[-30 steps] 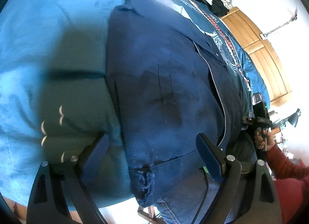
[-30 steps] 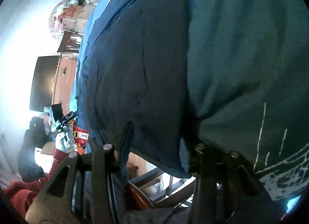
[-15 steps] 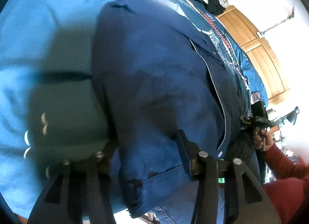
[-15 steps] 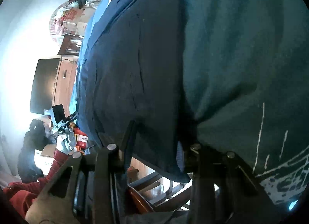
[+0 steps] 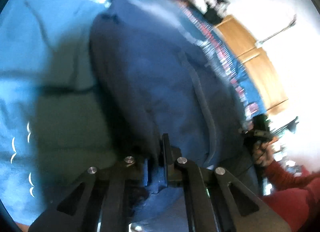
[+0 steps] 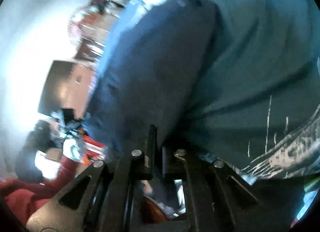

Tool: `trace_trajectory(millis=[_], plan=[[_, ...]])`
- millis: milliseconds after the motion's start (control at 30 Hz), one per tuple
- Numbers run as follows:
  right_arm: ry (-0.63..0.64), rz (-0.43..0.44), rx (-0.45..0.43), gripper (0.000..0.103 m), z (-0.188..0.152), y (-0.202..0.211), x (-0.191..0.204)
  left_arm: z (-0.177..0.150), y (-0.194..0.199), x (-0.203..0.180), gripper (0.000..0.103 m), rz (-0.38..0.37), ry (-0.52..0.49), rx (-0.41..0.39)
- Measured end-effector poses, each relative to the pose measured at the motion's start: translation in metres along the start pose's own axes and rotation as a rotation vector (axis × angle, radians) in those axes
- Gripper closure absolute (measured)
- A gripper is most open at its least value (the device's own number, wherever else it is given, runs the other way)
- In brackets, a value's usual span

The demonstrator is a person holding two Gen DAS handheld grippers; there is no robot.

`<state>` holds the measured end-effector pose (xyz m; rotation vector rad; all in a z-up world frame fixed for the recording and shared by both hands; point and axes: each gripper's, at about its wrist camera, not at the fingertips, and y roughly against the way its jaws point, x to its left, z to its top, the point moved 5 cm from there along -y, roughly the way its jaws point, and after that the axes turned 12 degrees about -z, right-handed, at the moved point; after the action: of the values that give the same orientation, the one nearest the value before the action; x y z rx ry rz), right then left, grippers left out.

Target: Fold large clothes

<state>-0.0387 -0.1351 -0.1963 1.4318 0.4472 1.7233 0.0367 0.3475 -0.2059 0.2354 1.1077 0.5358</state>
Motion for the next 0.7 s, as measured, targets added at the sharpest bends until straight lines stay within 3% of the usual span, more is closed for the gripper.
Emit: trace_trajectory(millis=[100,200,333,433,567,667,700], plan=[[-0.018,0.071,-0.061,0.101,0.025,0.021,0.016,0.024,0.005,-0.019,0.097,-0.101,0.014,-0.085],[-0.039,0.13,-0.099,0.102,0.059,0.03,0.027,0.054,0.001,-0.03,0.097,-0.152,0.014,-0.135],[-0.067,0.207,-0.132,0.102,0.118,0.036,0.041,0.12,-0.008,-0.038,0.096,-0.195,0.013,-0.194],[-0.117,0.219,-0.151,0.102,0.187,0.03,0.038,0.184,-0.02,-0.032,0.096,-0.21,0.03,-0.239],[-0.187,0.168,-0.169,0.102,0.292,-0.002,0.011,0.267,-0.045,0.003,0.095,-0.166,0.08,-0.272],[-0.28,0.1,-0.134,0.098,0.346,-0.048,-0.034,0.311,-0.08,0.06,0.088,-0.044,0.161,-0.267],[-0.302,0.068,-0.114,0.097,0.354,-0.063,-0.048,0.32,-0.096,0.092,0.087,-0.016,0.237,-0.268]])
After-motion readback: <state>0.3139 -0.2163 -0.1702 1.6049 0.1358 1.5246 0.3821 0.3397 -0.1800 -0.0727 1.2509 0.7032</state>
